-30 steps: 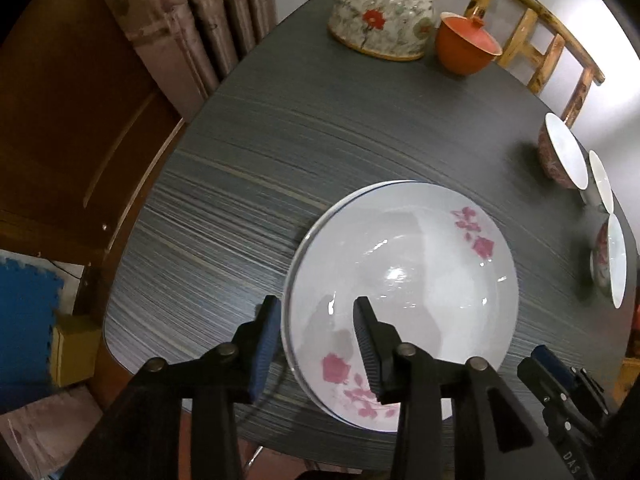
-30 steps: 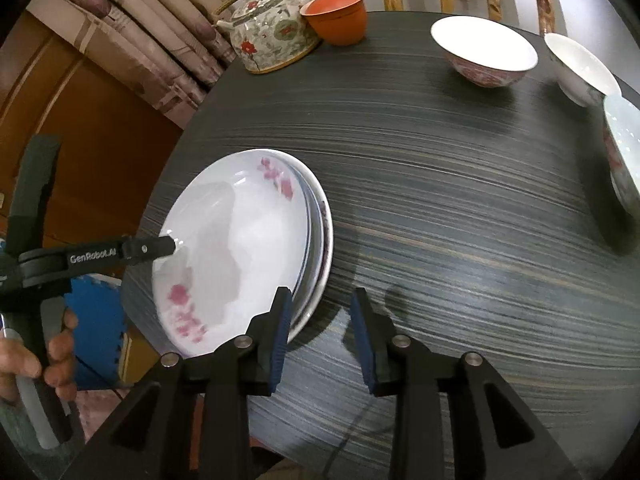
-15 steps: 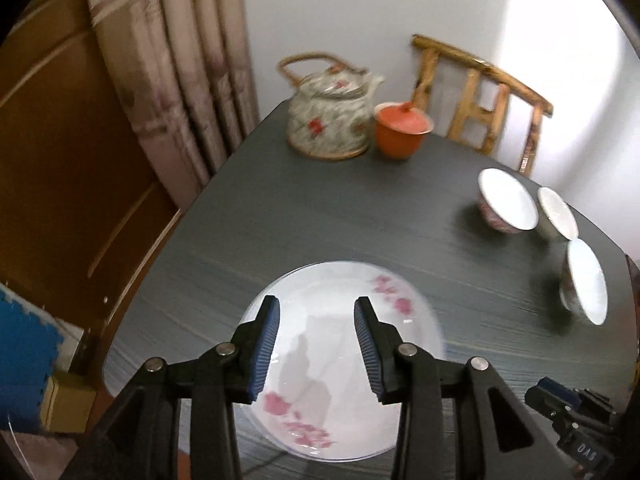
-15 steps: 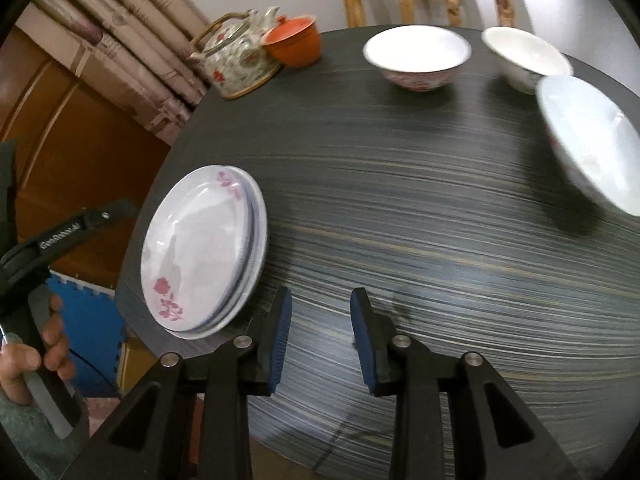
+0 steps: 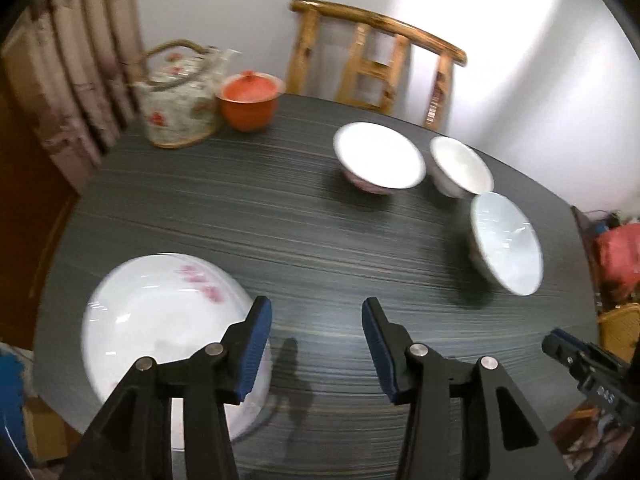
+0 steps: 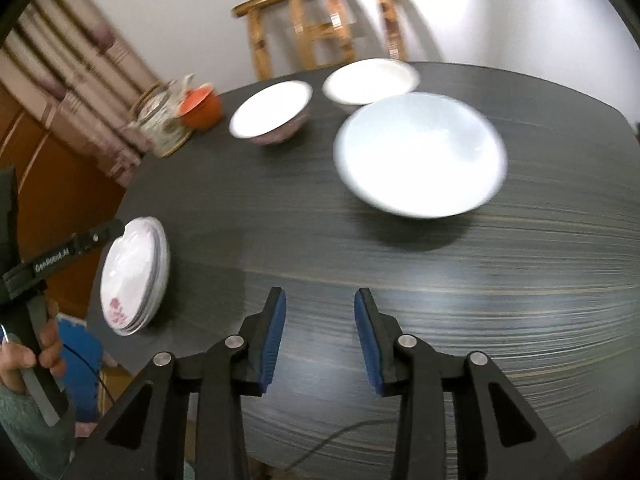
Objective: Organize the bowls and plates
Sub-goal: 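Move both tools to the rim of the large wide white bowl, then grasp the large white bowl's rim with the left tool while the right tool grips it, then carry the large white bowl with both tools and set it beside the plate stack, then open both tools and release the large white bowl, then move both tools to a smaller white bowl, then grasp the smaller white bowl's rim with the left tool while the right tool grips it, then carry the smaller white bowl with both tools and lower it into the large bowl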
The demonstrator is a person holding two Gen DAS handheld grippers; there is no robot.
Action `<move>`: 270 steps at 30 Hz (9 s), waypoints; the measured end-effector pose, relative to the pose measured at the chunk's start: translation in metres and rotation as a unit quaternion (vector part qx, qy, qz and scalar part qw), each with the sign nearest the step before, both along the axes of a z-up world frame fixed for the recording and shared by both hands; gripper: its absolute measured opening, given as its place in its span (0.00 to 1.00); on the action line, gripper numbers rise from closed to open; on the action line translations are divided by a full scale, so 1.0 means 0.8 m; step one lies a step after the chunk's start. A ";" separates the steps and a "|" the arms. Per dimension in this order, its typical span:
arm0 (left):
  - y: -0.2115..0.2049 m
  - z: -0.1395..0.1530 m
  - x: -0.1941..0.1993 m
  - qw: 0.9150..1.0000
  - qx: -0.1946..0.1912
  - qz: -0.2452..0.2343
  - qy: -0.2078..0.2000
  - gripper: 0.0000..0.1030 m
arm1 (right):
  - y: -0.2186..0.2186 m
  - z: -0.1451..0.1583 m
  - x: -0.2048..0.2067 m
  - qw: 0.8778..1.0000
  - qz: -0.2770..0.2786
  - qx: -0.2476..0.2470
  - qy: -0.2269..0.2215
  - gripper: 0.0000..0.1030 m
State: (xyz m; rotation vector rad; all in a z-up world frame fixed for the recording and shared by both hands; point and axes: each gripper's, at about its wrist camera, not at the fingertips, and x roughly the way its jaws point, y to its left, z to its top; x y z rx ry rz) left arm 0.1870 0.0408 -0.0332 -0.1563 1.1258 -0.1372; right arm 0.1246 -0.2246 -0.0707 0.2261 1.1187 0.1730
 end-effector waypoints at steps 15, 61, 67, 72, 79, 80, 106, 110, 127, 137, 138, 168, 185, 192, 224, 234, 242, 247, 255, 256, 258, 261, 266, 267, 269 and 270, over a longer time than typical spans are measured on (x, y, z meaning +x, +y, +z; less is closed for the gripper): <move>-0.138 -0.022 0.089 0.992 -0.095 -0.055 0.063 0.47 | -0.136 -0.013 0.082 0.997 -0.075 0.012 0.014 0.34; -0.205 -0.110 0.140 0.985 -0.120 -0.051 0.116 0.06 | -0.142 -0.077 0.153 0.997 -0.067 0.016 0.038 0.09; -0.187 -0.090 0.120 0.987 -0.110 -0.056 0.100 0.06 | -0.124 -0.059 0.133 0.997 -0.065 0.020 0.026 0.08; -0.159 -0.076 0.090 0.989 -0.105 -0.057 0.093 0.06 | -0.099 -0.046 0.107 0.998 -0.060 0.029 0.017 0.08; -0.097 -0.068 0.039 0.990 -0.096 -0.054 0.089 0.06 | -0.054 -0.039 0.066 0.998 -0.047 0.039 0.018 0.08; -0.091 -0.067 0.032 0.990 -0.095 -0.053 0.089 0.06 | -0.047 -0.039 0.060 0.998 -0.047 0.043 0.019 0.08; 0.000 -0.100 -0.079 0.992 -0.077 -0.046 0.091 0.07 | 0.077 -0.068 -0.051 0.998 -0.018 0.023 0.053 0.09; 0.001 -0.107 -0.081 0.992 -0.074 -0.046 0.092 0.07 | 0.080 -0.075 -0.048 0.998 -0.015 0.016 0.059 0.09; -0.004 -0.107 -0.086 0.994 -0.049 -0.048 0.080 0.09 | 0.088 -0.086 -0.044 0.998 0.003 -0.004 0.063 0.12; -0.002 -0.097 -0.084 0.995 -0.045 -0.044 0.079 0.18 | 0.088 -0.082 -0.043 0.998 0.006 -0.003 0.061 0.14; 0.001 -0.095 -0.084 0.995 -0.046 -0.040 0.078 0.21 | 0.088 -0.080 -0.044 0.998 0.006 -0.002 0.058 0.17; -0.064 -0.007 0.056 0.993 -0.080 -0.059 0.056 0.23 | -0.031 0.021 0.091 0.999 0.003 -0.041 0.011 0.24; -0.139 -0.021 0.249 0.991 -0.098 -0.062 0.073 0.23 | -0.073 -0.002 0.258 0.999 -0.019 -0.027 0.041 0.24; -0.172 -0.062 0.298 0.988 -0.095 -0.069 0.099 0.23 | -0.078 -0.027 0.311 0.998 -0.021 -0.017 0.059 0.24; -0.197 -0.124 0.293 0.984 -0.060 -0.087 0.147 0.05 | -0.075 -0.073 0.329 0.996 -0.021 -0.008 0.089 0.06; -0.179 -0.061 0.235 0.987 -0.053 -0.102 0.115 0.05 | -0.063 -0.018 0.283 0.997 -0.018 -0.021 0.066 0.07; -0.147 -0.022 0.174 0.988 -0.051 -0.099 0.105 0.06 | -0.032 0.022 0.231 0.999 -0.002 -0.023 0.048 0.07; -0.123 -0.005 0.130 0.989 -0.050 -0.091 0.104 0.06 | -0.009 0.041 0.190 0.999 0.010 -0.021 0.042 0.07; -0.092 -0.003 0.071 0.990 -0.052 -0.080 0.107 0.06 | 0.022 0.050 0.127 0.999 0.021 -0.012 0.045 0.07; -0.089 -0.003 0.064 0.990 -0.052 -0.080 0.107 0.06 | 0.026 0.049 0.120 0.999 0.023 -0.012 0.045 0.07; -0.083 -0.005 0.049 0.990 -0.050 -0.078 0.106 0.06 | 0.031 0.049 0.107 0.999 0.024 -0.012 0.047 0.07; -0.077 -0.005 0.029 0.991 -0.050 -0.074 0.104 0.06 | 0.039 0.048 0.089 0.998 0.026 -0.013 0.048 0.07; -0.060 -0.013 0.000 0.990 -0.064 -0.062 0.108 0.06 | 0.051 0.044 0.067 0.998 0.029 -0.014 0.050 0.07; -0.057 -0.015 -0.005 0.990 -0.066 -0.060 0.109 0.06 | 0.053 0.044 0.062 0.998 0.029 -0.014 0.051 0.07; -0.051 -0.020 -0.014 0.990 -0.068 -0.056 0.110 0.06 | 0.057 0.041 0.054 0.998 0.031 -0.014 0.054 0.07; -0.049 -0.023 -0.018 0.990 -0.068 -0.053 0.111 0.06 | 0.059 0.039 0.049 0.998 0.031 -0.015 0.055 0.07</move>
